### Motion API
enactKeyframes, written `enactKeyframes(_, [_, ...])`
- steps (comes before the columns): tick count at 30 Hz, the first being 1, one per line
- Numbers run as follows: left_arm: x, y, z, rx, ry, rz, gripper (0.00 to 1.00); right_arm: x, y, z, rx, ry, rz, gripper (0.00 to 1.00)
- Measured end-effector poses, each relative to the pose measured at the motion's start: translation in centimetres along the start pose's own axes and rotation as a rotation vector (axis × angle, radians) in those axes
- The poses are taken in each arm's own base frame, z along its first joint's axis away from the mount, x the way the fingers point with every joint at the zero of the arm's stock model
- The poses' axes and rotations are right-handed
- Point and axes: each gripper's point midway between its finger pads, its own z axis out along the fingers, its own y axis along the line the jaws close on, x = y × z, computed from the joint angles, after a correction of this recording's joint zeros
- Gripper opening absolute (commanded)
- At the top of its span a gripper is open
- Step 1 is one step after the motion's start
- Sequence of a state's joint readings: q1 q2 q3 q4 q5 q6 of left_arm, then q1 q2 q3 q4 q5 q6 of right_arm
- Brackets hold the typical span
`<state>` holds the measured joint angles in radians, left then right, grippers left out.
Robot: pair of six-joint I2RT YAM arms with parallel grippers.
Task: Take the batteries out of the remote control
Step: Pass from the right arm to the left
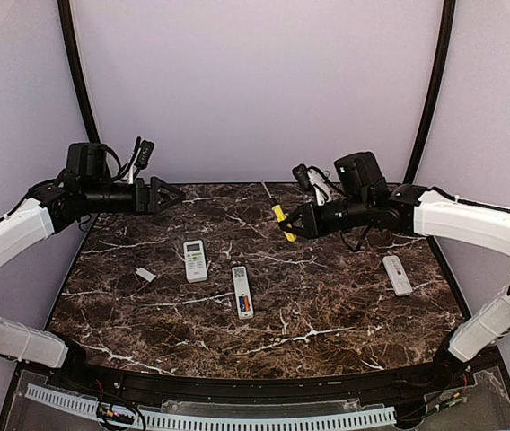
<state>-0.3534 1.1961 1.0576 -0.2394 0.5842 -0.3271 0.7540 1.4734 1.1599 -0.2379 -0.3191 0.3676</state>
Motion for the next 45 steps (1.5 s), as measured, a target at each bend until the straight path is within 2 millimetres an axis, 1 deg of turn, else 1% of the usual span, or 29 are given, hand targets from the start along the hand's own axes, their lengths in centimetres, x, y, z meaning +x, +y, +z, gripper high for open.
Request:
enactKeyframes(5, [0.2,-4.3,0.6,0.178,0.01,0.026,0.82,0.8,4.7,-0.2,-0.204,0.058,-0.035,0.0])
enactKeyframes(9, [1.2,-7.3,0.9,0.29,0.044,0.057,0.82,0.6,8.2,-0.7,-0.341,0.082,-0.069,0.0])
enactKeyframes(10, [1.4,-7.9,1.1,0.314,0.054,0.064,0.82,0.6,8.9,-0.8,-0.368,0.088,-0.076,0.0])
enactKeyframes(13, [2.5,-9.0,1.7,0.362,0.097,0.066,0.82,0.6,10.1,-0.8,-0.418,0.107,-0.086,0.0])
enactKeyframes(16, [2.9,-9.6,2.2,0.394,0.126,0.066,0.79,1.2,10.5,-0.5,-0.445,0.135,-0.082,0.0])
enactKeyframes(18, [2.9,-10.2,2.3,0.415,0.136,0.07,0.75,1.6,10.6,-0.2,-0.454,0.151,-0.077,0.0])
enactKeyframes(20, [2.8,-10.6,2.4,0.433,0.14,0.075,0.64,1.8,10.8,0.1,-0.463,0.165,-0.074,0.0])
enactKeyframes(22, [2.8,-11.1,2.5,0.451,0.145,0.079,0.58,1.9,11.1,0.1,-0.475,0.173,-0.076,0.0])
enactKeyframes(28, [3.0,-11.2,3.1,0.461,0.159,0.067,0.52,1.9,12.0,0.0,-0.507,0.182,-0.086,0.0])
enactKeyframes(31, [2.8,-11.2,3.2,0.465,0.151,0.057,0.48,2.1,12.2,-0.1,-0.513,0.188,-0.087,0.0])
enactKeyframes(41, [1.7,-11.9,3.3,0.501,0.116,0.05,0.27,2.5,12.2,0.3,-0.515,0.208,-0.09,0.0])
enactKeyframes(45, [1.8,-11.8,3.5,0.504,0.124,0.037,0.25,2.6,12.3,0.3,-0.518,0.209,-0.094,0.0])
